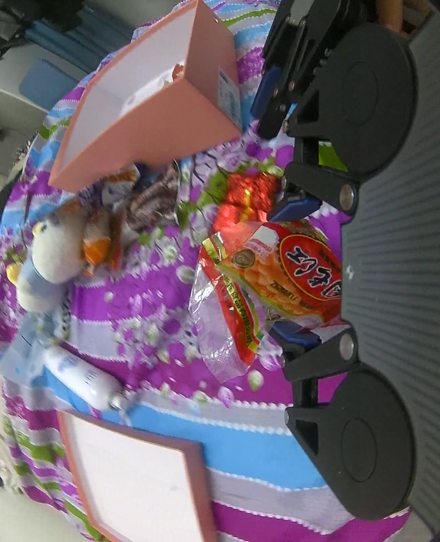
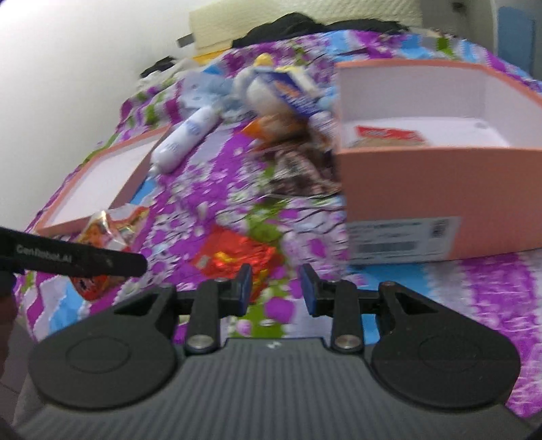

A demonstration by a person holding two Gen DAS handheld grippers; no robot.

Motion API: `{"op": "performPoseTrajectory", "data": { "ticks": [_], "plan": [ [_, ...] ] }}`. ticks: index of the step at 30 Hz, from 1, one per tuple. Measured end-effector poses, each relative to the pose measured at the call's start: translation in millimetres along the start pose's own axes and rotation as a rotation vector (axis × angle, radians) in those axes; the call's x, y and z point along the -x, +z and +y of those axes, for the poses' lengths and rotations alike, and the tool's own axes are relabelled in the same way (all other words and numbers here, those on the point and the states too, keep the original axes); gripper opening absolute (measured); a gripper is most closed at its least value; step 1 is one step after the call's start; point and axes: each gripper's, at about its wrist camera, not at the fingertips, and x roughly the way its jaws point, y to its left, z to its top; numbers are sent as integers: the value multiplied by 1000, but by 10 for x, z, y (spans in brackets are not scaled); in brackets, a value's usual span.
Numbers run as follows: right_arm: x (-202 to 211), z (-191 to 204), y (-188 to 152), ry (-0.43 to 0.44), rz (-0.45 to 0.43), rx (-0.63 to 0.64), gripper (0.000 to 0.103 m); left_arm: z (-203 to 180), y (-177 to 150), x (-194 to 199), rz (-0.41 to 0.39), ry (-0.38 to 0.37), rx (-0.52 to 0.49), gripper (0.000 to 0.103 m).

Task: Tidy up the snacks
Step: 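Lift both held snacks and carry them over the pink box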

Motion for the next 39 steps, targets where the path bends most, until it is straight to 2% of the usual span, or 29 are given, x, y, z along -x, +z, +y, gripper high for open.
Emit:
{"op": "performPoseTrajectory", "data": {
  "ticks": [1,4,8,10,17,19,20,23,30,39],
  "plan": [
    [-49,41,-8,7,2,6,36,38,-32,-12,3,4,2,67],
    [-147,109,-19,25,-9,2,48,118,-95,-47,10,19,7,67],
    [-288,133,-14,33,0,-13,52,185,-136,-91,21,23,20,67],
    [-376,148,-22,11,4,-3,58,198,-152,-125,26,22,23,67],
    [-653,245,-45,-42,37,54,60,225,-151,-175,31,15,36,67],
    [-687,335,-23,-66,47,98,58,215,-143,-168,25,14,37,67],
    [-696,368,-11,-67,50,113,49,213,-136,-164,23,13,39,67],
    [-683,411,22,-65,59,116,41,209,-99,-140,15,14,37,67],
    [-397,403,117,-86,10,119,40,201,70,8,-30,23,27,67],
    [152,263,492,-100,-100,63,40,-21,468,278,-116,-16,-6,67]
  ]
}}
